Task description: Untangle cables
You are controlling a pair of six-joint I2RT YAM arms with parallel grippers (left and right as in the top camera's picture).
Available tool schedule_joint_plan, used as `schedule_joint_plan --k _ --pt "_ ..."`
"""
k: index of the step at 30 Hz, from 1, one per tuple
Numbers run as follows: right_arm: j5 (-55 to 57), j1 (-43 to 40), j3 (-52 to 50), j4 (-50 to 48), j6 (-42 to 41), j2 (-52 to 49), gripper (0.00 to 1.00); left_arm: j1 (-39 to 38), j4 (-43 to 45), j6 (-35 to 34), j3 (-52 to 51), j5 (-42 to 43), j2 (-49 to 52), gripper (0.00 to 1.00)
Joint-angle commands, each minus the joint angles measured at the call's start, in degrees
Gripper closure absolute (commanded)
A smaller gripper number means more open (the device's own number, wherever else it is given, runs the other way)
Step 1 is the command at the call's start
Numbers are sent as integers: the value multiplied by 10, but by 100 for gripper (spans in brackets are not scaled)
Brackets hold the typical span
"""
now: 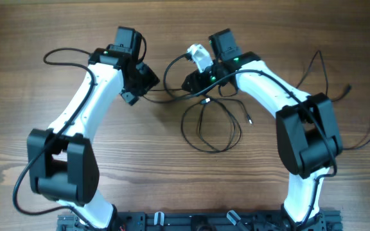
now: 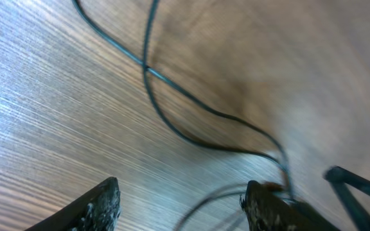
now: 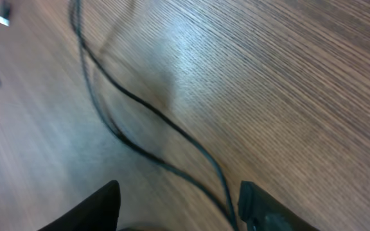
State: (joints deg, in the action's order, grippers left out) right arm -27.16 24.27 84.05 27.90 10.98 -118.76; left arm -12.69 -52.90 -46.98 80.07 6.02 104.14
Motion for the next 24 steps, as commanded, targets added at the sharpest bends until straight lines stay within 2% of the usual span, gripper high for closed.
schedule_joint_plan --k 1,4,6,10,11,12,13,14,16,19,21,23,24 --pt "92 16 -2 -7 43 -26 35 0 1 16 -38 -10 33 36" --pt "138 24 -2 -16 72 -47 35 -1 11 16 -56 -7 41 37" --pt "163 24 -2 -21 70 -61 42 -1 33 16 -78 -7 43 38" --pt "177 24 -2 -12 70 -75 53 -3 162 14 -163 43 44 39" --pt "191 24 -2 -10 70 -80 55 -7 202 -4 -189 41 44 40" --pt "196 24 -2 -8 70 -84 58 -8 227 -18 -209 37 44 43" --pt "197 24 -2 -2 70 -84 66 -8 236 -32 -220 25 44 51" --pt "197 24 -2 3 68 -84 80 -8 245 -58 -236 9 44 60" --pt "197 24 -2 14 68 -84 90 -8 245 -60 -237 9 44 74" --pt "204 24 -2 34 52 -84 95 -8 245 -59 -237 3 44 76" --pt "206 24 -2 78 38 -84 96 -8 239 -59 -237 -15 44 96" --pt "162 24 0 129 40 -84 96 -3 226 -57 -237 -26 44 93" --pt "135 24 1 157 40 -84 96 2 218 -44 -234 -17 44 85"
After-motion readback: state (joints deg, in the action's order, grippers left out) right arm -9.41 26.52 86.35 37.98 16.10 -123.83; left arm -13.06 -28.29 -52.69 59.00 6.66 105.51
